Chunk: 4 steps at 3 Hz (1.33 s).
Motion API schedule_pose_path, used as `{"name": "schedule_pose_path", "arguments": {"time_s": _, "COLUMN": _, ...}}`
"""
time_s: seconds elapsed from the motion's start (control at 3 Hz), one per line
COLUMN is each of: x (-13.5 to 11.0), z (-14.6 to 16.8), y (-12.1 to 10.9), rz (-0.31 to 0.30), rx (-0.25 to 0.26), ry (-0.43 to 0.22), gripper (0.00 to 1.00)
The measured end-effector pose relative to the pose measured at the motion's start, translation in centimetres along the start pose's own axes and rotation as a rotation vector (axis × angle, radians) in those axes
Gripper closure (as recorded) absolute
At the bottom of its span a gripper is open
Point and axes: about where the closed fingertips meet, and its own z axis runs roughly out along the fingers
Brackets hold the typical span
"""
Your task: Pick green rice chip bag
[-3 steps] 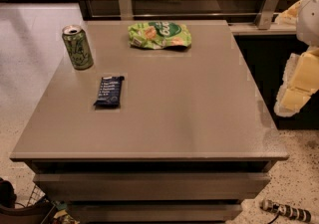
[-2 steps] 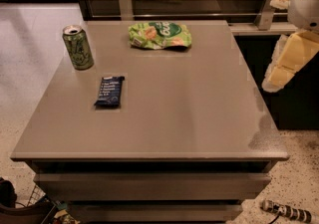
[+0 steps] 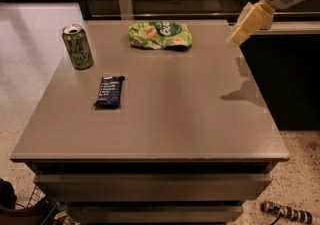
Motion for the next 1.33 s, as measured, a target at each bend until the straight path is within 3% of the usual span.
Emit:
{"name": "schedule_pose_path", "arguments": {"time_s": 0.33, "x": -1.8, "z": 4.9, "y": -2.0, "rz": 0.022, "rx": -0.040, "ry": -0.135, "gripper": 0.00}}
{"name": "schedule_pose_path", "arguments": {"time_s": 1.0, "x": -2.5, "z": 6.3, "y": -3.1, "rz": -0.008, "rx": -0.051, "ry": -0.098, "gripper": 0.00}}
{"name": "schedule_pose_path", "arguments": {"time_s": 1.33, "x": -3.1, "z": 10.6, "y": -4.5, "rz": -0.055, "rx": -0.094, "ry": -0.043, "gripper": 0.00}}
